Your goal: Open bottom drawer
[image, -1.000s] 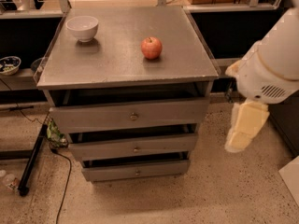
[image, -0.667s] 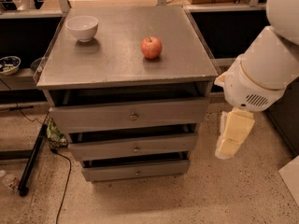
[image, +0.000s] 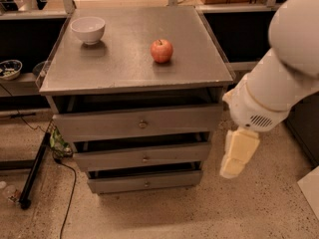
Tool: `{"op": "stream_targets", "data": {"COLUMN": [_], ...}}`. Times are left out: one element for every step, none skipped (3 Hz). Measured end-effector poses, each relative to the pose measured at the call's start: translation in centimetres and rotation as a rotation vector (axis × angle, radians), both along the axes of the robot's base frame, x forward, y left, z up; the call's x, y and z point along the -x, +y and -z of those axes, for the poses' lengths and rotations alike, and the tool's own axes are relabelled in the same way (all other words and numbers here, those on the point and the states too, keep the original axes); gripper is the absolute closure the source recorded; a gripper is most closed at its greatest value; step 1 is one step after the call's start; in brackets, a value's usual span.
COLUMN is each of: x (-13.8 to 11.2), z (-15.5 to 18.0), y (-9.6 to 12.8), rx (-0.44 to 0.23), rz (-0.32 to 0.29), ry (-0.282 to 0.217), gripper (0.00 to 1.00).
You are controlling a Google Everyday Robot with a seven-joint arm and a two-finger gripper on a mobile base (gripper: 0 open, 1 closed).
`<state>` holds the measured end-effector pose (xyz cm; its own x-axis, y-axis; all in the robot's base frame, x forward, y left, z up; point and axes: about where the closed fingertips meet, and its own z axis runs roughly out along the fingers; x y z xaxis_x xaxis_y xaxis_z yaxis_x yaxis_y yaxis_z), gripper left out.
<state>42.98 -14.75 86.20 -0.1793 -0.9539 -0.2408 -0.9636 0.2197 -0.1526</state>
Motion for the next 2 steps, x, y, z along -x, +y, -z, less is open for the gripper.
{"op": "stream_targets", "data": {"x": [-0.1,-0.1], "z": [4.4,8.7], "y": [1.0,1.9], "rx": [-0.004,-0.011], "rz": [0.016,0.032], "ry": [0.022,0.059], "gripper": [0.00,0.00]}}
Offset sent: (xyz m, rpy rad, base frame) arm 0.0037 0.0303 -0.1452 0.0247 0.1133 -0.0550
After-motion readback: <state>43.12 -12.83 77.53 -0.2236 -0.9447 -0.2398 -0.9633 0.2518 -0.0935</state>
